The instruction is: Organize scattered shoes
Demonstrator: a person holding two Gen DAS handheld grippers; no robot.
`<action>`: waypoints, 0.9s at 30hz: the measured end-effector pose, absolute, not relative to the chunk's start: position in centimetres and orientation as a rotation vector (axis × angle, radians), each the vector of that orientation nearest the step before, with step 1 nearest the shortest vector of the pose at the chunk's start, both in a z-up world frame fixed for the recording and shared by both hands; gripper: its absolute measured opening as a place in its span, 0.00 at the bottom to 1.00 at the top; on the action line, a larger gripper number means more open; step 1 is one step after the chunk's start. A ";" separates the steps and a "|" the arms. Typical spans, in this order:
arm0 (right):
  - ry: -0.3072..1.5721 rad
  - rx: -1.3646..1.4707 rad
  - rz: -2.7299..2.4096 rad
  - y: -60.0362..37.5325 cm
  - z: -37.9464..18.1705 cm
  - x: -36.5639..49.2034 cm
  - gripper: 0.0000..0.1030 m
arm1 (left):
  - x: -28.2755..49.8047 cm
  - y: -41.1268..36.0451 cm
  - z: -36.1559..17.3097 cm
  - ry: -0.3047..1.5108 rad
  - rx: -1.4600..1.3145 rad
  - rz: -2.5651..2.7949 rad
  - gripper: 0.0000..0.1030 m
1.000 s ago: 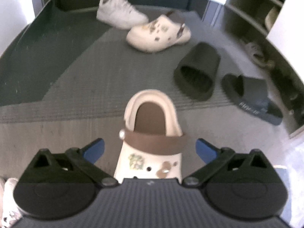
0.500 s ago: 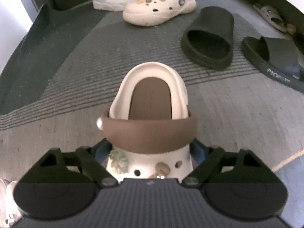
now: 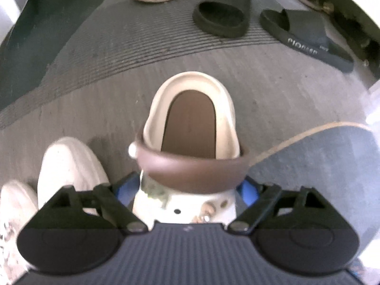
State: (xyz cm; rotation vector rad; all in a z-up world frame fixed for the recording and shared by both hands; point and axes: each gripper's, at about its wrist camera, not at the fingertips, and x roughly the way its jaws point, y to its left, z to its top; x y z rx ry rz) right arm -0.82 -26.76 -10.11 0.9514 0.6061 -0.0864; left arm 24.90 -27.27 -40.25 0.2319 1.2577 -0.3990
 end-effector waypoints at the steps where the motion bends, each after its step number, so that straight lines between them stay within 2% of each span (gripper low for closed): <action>1: 0.597 0.951 -0.091 -26.9 -10.0 -0.9 0.85 | 25.0 -26.9 -39.5 1.276 0.214 -0.418 0.94; 4: 0.567 0.918 -0.102 -27.1 -9.4 -1.1 0.84 | 25.0 -26.4 -37.4 1.244 0.240 -0.439 0.94; 8: 0.484 0.688 -0.178 -26.2 -6.8 -1.9 0.84 | 25.0 -25.1 -33.1 1.183 0.286 -0.472 0.95; 12: 0.427 0.595 -0.190 -26.0 -5.4 -3.1 0.84 | 25.6 -23.6 -25.9 1.079 0.340 -0.481 0.95; 17: 0.500 0.530 -0.156 -26.1 -5.0 -2.9 0.84 | 24.3 -20.6 -18.1 0.958 0.388 -0.485 0.96; 20: 0.535 0.507 -0.176 -26.9 -4.3 -2.4 0.84 | 23.9 -18.6 -13.6 0.998 0.326 -0.464 0.96; 25: 0.575 0.655 -0.181 -30.7 -3.8 -0.6 0.84 | 21.2 -14.8 -3.9 0.904 0.201 -0.491 1.00; 27: 0.665 0.674 -0.167 -32.6 -4.4 2.0 0.84 | 20.1 -13.4 -1.1 0.859 0.164 -0.498 1.00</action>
